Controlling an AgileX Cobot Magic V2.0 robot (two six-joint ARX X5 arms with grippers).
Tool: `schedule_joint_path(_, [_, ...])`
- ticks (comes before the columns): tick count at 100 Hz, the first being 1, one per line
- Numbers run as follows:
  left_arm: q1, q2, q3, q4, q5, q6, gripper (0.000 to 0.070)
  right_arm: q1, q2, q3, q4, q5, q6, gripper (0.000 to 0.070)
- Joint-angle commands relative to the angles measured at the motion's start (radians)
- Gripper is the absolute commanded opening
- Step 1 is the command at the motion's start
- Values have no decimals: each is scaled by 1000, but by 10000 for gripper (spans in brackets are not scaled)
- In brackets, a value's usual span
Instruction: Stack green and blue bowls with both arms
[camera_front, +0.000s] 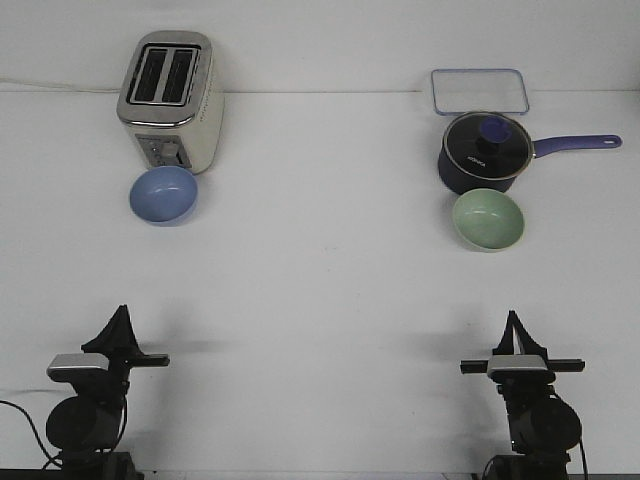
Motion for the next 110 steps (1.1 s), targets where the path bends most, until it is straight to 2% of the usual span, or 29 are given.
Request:
schedule_joint_path(1, [0, -1, -19, 11, 2, -4, 14, 0, 0, -2, 11, 0, -1, 0])
schedule_joint_path(11, [0, -1, -19, 11, 2, -4, 14, 0, 0, -2, 14, -2, 6, 0])
schedule_joint_path(17, [0, -1, -19, 11, 2, -4, 14, 0, 0, -2, 18, -5, 56, 0])
schedule_joint_path(28, [0, -1, -19, 11, 2, -4, 14, 0, 0, -2, 29, -31, 242, 0])
schedule_joint_path(40, [0, -1, -19, 11, 2, -4, 14, 0, 0, -2, 36, -17, 469, 0])
schedule_joint_path(50, [0, -1, -19, 11, 2, -4, 14, 0, 0, 34, 4, 26, 579, 0])
schedule_joint_path(70, [0, -1, -19, 11, 2, -4, 14, -1, 82, 232, -146, 93, 565, 0])
schedule_joint_path(93, [0, -1, -19, 10, 2, -4, 14, -1, 426, 566, -362, 106, 497, 2])
schedule_joint_path(96, [0, -1, -19, 11, 2, -4, 14, -1, 476, 611, -385, 106, 480, 33])
schedule_joint_path(100, [0, -1, -19, 11, 2, -4, 14, -1, 540, 669, -413, 106, 467, 137])
schedule_joint_path(107, [0, -1, -19, 11, 2, -4, 14, -2, 649, 768, -452, 106, 454, 438])
schedule_joint_path(110, [0, -1, -19, 10, 2, -4, 14, -2, 695, 806, -463, 105, 443, 540])
